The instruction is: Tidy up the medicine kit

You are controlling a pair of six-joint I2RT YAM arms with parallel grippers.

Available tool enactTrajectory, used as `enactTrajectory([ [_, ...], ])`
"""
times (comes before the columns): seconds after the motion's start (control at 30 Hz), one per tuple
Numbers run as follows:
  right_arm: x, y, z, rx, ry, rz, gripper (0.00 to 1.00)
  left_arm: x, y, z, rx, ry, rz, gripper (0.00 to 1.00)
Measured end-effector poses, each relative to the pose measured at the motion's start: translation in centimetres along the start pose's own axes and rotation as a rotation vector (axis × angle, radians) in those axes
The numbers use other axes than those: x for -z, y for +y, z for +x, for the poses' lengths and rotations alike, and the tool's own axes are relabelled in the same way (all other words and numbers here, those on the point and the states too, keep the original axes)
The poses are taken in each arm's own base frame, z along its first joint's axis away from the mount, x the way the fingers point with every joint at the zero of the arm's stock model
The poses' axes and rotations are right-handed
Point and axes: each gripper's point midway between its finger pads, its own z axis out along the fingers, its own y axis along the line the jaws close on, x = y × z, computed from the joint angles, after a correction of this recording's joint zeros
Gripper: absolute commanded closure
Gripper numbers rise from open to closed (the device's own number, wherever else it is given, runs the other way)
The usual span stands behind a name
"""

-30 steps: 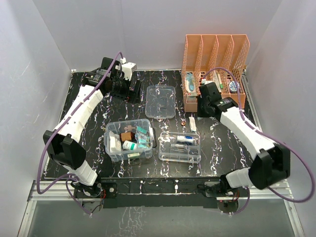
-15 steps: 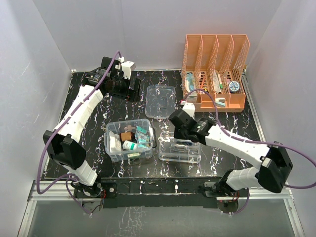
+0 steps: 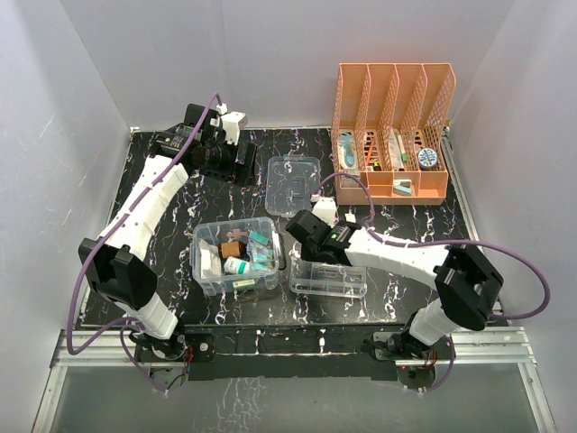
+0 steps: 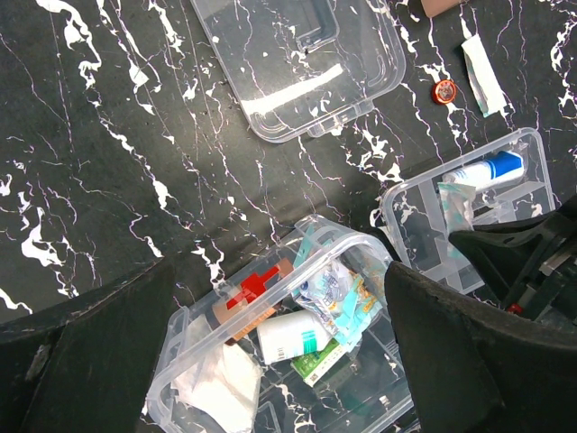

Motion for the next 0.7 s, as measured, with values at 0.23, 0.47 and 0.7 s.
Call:
enactTrajectory([
  [0.23, -2.0, 1.0, 1.1, 0.008, 0.024, -0.001, 1.00, 0.0, -0.1, 0.0, -0.001, 0.000, 0.003, 0.01],
  [0.47, -3.7, 1.3, 2.9, 0.029, 0.074, 0.006, 1.00, 0.0, -0.1, 0.0, -0.004, 0.000, 0.007, 0.01],
  [0.7, -4.0, 1.7, 3.6, 0.035, 0.097, -0.007, 1.00, 0.0, -0.1, 0.0, -0.010, 0.000, 0.008, 0.01],
])
